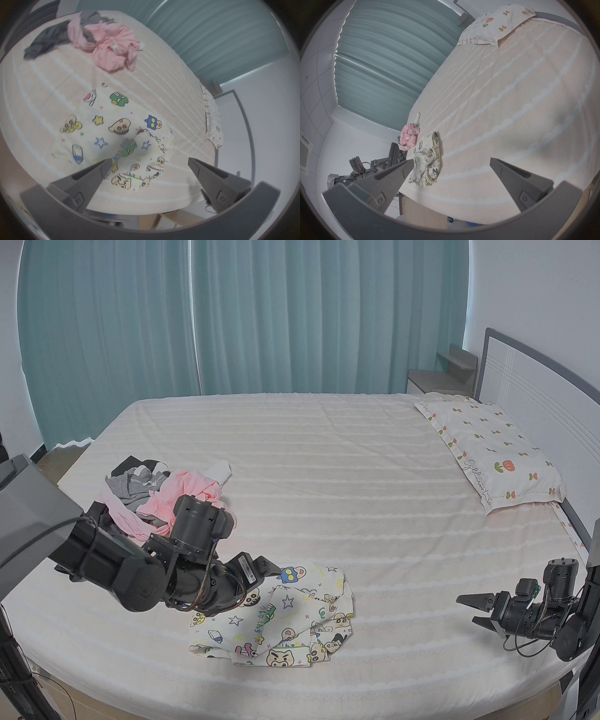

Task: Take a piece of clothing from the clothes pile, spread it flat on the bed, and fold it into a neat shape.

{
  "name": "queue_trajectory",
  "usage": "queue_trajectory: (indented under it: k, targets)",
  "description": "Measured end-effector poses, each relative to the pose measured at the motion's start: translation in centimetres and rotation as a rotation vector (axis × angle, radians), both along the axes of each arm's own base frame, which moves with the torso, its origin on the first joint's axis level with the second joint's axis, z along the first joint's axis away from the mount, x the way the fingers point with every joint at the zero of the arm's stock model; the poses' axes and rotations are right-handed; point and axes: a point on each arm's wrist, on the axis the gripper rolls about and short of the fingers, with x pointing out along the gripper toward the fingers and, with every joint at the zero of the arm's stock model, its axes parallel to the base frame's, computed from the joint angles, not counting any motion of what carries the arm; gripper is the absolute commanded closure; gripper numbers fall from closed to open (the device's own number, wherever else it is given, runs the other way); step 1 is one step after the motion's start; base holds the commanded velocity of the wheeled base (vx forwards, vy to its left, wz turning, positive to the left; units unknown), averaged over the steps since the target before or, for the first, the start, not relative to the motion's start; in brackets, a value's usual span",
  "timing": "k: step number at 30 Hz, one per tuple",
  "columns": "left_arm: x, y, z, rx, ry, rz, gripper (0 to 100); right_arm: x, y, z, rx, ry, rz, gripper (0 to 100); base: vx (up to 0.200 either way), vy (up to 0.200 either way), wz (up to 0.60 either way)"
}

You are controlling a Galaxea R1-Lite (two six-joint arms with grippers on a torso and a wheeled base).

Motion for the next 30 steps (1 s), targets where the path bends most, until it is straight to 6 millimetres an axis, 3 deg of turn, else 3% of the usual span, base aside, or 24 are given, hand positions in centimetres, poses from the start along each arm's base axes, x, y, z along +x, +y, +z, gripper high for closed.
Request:
queue_trajectory:
  k: [9,14,22,30]
  targets:
    - [-0.1,1.6,0.7,-0.144,-0.035,0.050,0,0.1,0.0,0.0,-0.005,-0.006,-0.001,0,0.000,0.000,0.00]
    - [-0.3,2.7,0.7,-0.232,-0.072,0.042,0,0.4,0.3,0.5,-0.029,-0.070,-0.015,0,0.000,0.200,0.00]
    - [-0.9,3.7,0.1,-0.266,-0.097,0.049,0,0.8,3.2,1.2,-0.079,-0.157,0.033,0,0.000,0.200,0.00]
    - [-1.0,4.3,-0.2,-0.267,-0.096,0.063,0,3.5,6.0,1.4,-0.120,-0.183,0.049,0,0.000,0.200,0.00]
